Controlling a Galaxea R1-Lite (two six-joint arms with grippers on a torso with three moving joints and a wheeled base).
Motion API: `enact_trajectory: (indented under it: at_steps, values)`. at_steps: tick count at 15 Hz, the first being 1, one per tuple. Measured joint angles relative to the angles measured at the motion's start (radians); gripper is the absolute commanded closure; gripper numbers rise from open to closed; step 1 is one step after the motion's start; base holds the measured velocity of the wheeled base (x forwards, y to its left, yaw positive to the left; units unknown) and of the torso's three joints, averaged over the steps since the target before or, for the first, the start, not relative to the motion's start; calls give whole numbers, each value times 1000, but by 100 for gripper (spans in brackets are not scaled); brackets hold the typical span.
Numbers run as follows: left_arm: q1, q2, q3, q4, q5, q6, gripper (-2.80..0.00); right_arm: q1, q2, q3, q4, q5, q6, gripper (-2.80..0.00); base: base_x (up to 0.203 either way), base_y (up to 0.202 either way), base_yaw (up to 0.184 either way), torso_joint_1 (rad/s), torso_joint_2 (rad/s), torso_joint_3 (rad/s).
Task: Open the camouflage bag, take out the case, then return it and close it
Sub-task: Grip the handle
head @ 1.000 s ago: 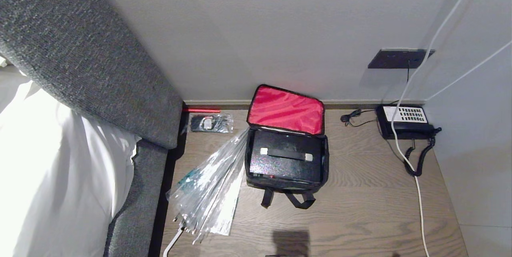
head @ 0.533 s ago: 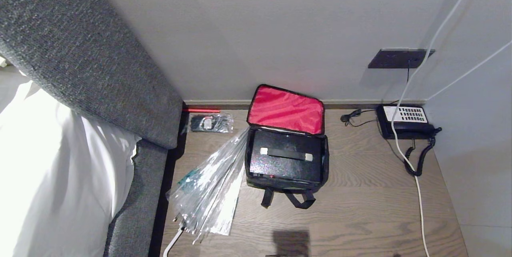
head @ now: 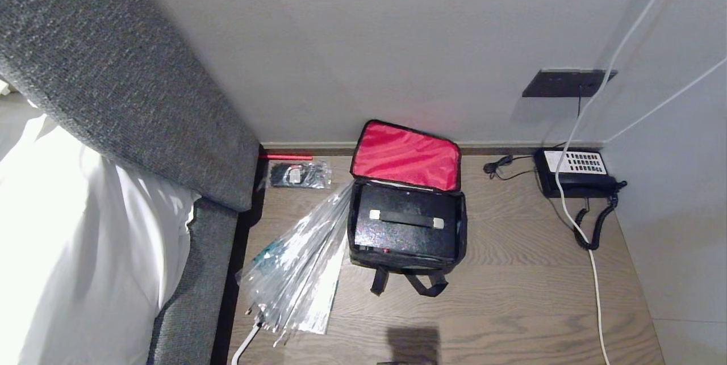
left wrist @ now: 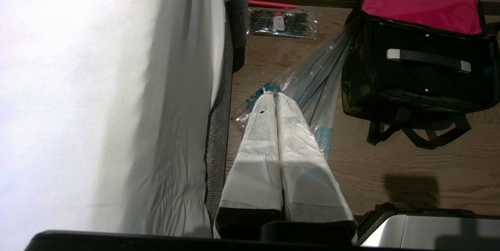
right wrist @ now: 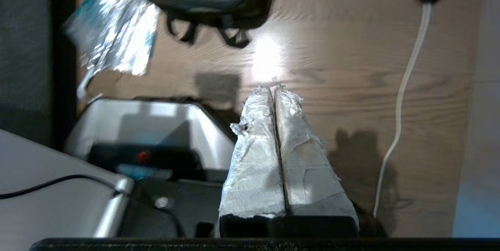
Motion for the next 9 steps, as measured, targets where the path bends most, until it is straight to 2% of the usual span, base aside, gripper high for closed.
enact_trajectory:
  at_steps: [4,9]
  values:
    - [0,0,0,0,0,0,0,39,350,-54,-136,9,-25,0,0,0,0,0,0,0]
    - [0,0,0,0,0,0,0,87,867,-76,-453,23,-60,0,0,0,0,0,0,0]
